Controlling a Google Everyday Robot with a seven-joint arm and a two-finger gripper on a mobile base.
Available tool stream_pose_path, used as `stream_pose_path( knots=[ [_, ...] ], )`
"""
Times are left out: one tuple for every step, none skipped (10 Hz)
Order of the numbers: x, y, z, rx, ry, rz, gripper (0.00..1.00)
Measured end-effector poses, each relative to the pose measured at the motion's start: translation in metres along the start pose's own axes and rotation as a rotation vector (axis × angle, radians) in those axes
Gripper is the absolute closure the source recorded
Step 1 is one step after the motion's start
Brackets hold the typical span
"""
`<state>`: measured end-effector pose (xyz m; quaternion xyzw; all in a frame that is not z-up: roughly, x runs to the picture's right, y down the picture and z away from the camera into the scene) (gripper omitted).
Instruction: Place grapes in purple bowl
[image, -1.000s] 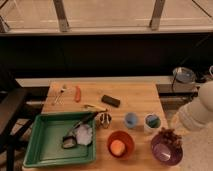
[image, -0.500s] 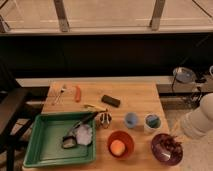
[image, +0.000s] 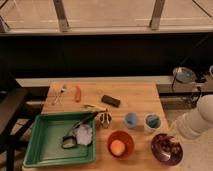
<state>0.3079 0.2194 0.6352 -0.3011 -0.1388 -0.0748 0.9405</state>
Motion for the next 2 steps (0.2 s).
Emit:
stream_pose_path(
  knots=[
    [0.0006,0.0008,-0.0004,0.0,0.0,0.002,0.2],
    [0.0004,0.0004,-0.0003,0.0,0.0,0.001,0.2]
  ],
)
